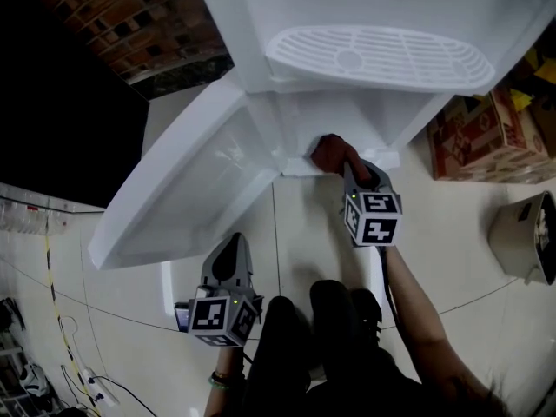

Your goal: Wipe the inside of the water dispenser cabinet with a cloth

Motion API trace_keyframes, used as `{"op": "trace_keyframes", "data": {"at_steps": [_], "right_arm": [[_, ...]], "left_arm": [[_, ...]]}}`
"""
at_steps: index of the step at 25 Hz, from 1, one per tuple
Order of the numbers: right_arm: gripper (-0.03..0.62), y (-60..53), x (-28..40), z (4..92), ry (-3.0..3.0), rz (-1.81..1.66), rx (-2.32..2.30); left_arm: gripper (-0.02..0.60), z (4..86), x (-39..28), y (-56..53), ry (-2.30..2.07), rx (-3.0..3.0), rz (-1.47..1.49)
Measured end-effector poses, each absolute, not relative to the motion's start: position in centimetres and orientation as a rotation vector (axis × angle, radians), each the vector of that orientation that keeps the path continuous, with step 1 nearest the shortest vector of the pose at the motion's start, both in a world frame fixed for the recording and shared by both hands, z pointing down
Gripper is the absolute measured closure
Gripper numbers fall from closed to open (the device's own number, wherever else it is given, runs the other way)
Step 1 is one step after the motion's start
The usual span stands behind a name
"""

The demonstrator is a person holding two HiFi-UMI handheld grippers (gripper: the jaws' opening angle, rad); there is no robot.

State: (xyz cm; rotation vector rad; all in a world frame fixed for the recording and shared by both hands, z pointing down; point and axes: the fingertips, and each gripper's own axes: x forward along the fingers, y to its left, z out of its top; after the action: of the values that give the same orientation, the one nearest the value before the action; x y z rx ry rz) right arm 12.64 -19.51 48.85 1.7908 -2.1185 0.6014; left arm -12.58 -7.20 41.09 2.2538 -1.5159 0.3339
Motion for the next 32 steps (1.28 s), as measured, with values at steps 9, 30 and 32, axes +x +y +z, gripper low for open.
{"op": "trace_keyframes", "data": {"at_steps": [9,30,32], "right_arm": [[0.519,-17.6,23.8,48.8,-1.883,0.652,2.05],[0.519,-7.2,11.7,43.1,-2.214,0.67,1.946],[0.519,-6.4,11.6,43.1,-2.21,0.674,1.944]], "left_arm": [[0.598,40.7,-11.5,-7.0,-1.484,2.274,0.318],[0.598,40.4,-4.5,-6.8,-1.34,2.492,0.385],[0.598,40.4,-4.0,-6.5,-1.327,2.509,0.399]]}}
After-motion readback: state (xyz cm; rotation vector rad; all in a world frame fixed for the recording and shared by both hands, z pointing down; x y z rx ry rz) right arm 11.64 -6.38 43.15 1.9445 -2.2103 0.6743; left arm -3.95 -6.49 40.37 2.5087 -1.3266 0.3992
